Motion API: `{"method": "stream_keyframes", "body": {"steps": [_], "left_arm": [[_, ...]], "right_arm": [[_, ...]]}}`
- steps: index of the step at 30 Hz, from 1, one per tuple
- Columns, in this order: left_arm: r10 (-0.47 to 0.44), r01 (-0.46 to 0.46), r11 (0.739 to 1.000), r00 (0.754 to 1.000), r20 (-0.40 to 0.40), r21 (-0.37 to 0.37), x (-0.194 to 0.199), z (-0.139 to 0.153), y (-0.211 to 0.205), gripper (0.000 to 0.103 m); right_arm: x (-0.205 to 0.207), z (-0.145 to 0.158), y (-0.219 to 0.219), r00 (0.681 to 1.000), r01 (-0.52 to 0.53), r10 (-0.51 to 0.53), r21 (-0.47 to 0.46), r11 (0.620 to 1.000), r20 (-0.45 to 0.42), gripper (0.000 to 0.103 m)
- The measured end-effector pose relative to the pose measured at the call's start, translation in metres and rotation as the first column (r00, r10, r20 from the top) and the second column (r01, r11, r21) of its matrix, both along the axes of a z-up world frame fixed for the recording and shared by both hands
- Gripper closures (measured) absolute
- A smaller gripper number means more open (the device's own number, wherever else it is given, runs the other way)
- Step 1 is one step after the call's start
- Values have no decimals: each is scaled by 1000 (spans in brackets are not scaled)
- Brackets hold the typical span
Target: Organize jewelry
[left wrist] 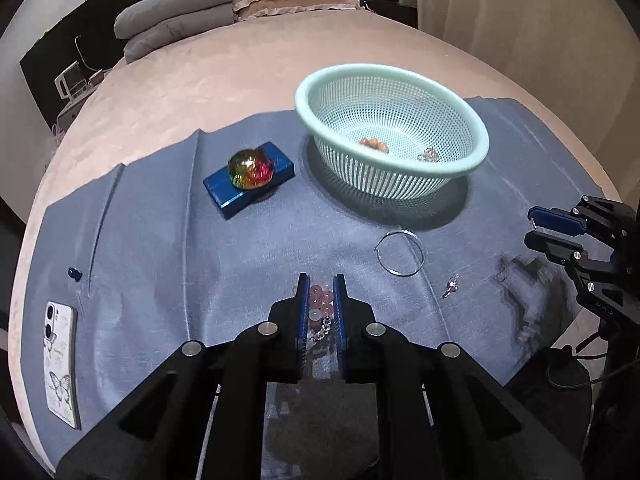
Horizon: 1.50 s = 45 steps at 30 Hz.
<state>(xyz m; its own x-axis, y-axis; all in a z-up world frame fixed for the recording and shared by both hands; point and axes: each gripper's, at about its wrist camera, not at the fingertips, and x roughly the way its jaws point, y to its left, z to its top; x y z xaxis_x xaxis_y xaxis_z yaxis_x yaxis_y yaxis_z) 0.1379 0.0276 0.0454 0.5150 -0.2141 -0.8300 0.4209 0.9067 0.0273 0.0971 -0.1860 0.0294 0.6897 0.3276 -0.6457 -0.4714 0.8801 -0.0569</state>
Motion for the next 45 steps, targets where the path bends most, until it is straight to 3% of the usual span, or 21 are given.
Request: {"method": "stream_keyframes", "body": {"steps": [9, 16, 36, 45], "left_arm": [[-66, 65, 998, 992, 110, 19, 21, 60, -27, 91], [-87, 85, 996, 986, 139, 26, 49, 77, -45, 91], [-72, 72, 997, 996, 48, 20, 59, 37, -35, 91], [-77, 77, 996, 997, -23, 36, 47, 2, -30, 91]], "right_arm": [[21, 44, 2, 996, -44, 47, -53, 998, 73, 83], [50, 63, -3, 993, -54, 57, -33, 998, 108, 83], [49, 40, -7, 995, -82, 82, 1, 997, 53, 82], [37, 6, -11, 997, -73, 73, 28, 997, -31, 82]]}}
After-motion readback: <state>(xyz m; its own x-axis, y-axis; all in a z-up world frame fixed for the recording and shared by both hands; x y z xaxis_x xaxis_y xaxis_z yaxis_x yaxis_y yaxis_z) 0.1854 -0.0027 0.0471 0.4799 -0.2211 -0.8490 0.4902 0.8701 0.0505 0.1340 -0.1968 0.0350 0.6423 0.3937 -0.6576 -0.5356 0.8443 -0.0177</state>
